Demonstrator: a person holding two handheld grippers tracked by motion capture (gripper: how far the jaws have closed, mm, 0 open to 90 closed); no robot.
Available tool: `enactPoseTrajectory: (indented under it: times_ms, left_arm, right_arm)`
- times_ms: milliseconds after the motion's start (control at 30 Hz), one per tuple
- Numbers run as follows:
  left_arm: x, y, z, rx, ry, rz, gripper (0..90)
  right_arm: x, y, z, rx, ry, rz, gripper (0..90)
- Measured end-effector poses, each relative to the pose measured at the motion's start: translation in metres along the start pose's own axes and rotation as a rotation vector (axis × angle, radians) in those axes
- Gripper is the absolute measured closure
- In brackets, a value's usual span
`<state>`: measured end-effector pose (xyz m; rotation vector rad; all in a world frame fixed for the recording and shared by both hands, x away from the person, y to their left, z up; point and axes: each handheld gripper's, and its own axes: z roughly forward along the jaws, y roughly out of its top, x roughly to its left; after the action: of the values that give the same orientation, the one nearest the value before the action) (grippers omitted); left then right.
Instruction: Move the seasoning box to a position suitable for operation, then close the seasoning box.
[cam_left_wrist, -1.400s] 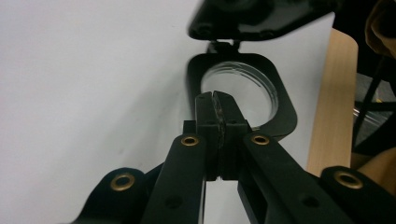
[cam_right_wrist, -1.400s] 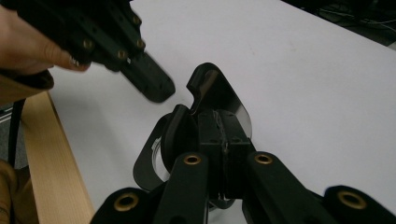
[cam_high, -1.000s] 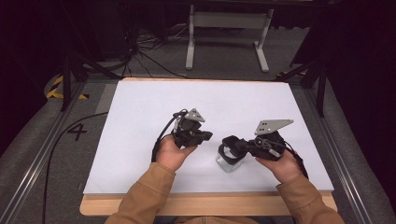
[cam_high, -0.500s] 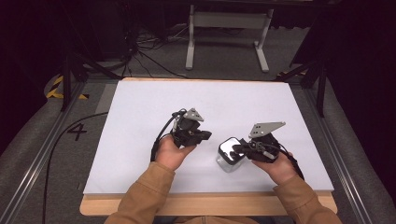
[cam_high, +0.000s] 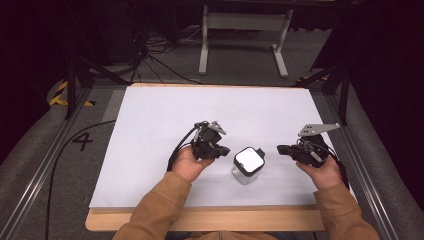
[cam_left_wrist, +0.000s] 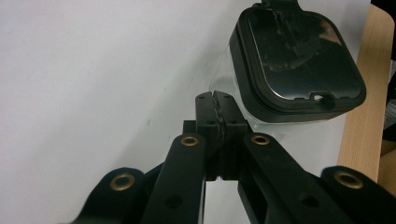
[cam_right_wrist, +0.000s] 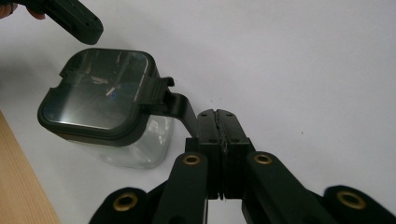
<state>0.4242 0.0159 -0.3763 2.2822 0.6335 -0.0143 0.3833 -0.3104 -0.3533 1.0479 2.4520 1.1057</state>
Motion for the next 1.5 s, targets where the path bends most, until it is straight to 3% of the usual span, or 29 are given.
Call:
enactPoseTrajectory:
  times_ms: [100, 233, 500, 867, 967, 1067, 1167, 1300, 1500]
  left_arm:
    - [0.002, -0.001, 0.002, 0.010, 0.002, 0.000, 89.7]
    - [0.002, -0.001, -0.001, -0.001, 0.006, -0.010, 89.7]
    - [0.002, -0.005, -0.008, -0.010, 0.022, -0.020, 89.6]
    - [0.002, -0.018, -0.019, -0.015, 0.044, -0.042, 89.5]
    - [0.001, -0.020, -0.019, -0.009, 0.045, -0.043, 89.5]
    - [-0.001, -0.020, -0.016, -0.006, 0.038, -0.047, 89.5]
    - [-0.002, -0.018, -0.012, 0.003, 0.034, -0.034, 89.5]
    - [-0.008, -0.011, 0.004, 0.043, 0.009, -0.006, 89.6]
    - [-0.017, -0.002, 0.025, 0.086, -0.022, 0.043, 89.6]
  right_arm:
    - [-0.007, -0.005, 0.007, 0.046, 0.033, 0.020, 89.4]
    - [-0.005, -0.010, 0.022, 0.125, 0.109, -0.003, 89.4]
    - [0.005, -0.007, 0.044, 0.166, 0.178, -0.038, 89.5]
    - [0.005, 0.005, 0.060, 0.164, 0.148, -0.067, 89.5]
    - [0.004, 0.007, 0.066, 0.130, 0.114, -0.070, 89.5]
    - [0.001, 0.008, 0.071, 0.105, 0.110, -0.076, 89.5]
    - [0.000, 0.006, 0.071, 0.118, 0.111, -0.069, 89.4]
    - [-0.004, 0.003, 0.054, 0.107, 0.081, -0.064, 89.5]
    - [-0.019, -0.006, 0.018, 0.042, 0.011, -0.005, 89.4]
